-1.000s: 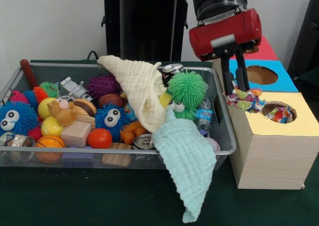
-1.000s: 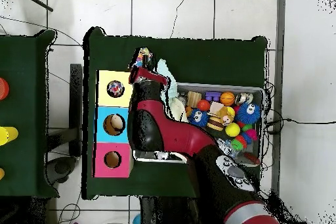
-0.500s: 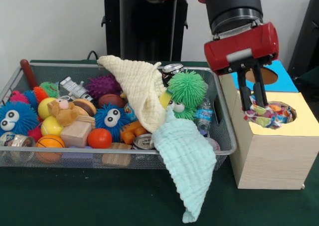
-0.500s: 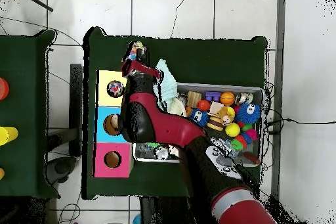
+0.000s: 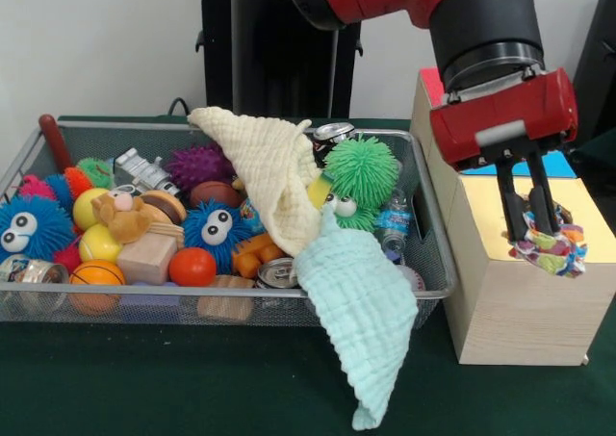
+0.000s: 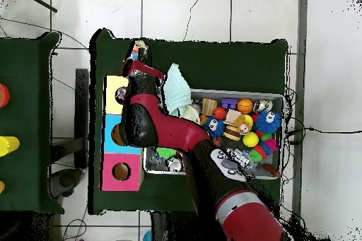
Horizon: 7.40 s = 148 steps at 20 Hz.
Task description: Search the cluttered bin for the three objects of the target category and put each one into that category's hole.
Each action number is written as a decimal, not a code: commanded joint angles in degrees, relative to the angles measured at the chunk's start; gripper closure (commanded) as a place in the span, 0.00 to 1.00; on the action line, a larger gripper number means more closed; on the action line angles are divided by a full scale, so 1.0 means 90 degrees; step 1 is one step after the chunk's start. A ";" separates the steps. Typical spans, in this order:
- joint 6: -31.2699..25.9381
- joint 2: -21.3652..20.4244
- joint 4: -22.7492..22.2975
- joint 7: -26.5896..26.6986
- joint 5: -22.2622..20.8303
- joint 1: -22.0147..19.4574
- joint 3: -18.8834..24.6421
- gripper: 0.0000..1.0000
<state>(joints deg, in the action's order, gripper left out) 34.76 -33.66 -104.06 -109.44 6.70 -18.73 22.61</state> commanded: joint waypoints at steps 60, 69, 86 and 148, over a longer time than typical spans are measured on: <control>-0.3865 0.0024 -0.0299 -0.1295 0.1406 0.0157 0.0100 1.00; -0.4049 -0.0027 -0.0424 -0.1299 0.1415 0.0109 0.0133 1.00; -0.4178 0.0255 -0.0367 -0.1195 0.1462 0.0208 -0.0161 1.00; -0.4905 0.0609 -0.0100 -0.1074 0.1305 0.0246 -0.0661 1.00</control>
<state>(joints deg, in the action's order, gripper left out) -10.71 -35.27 -105.73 -109.44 17.97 -17.50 21.16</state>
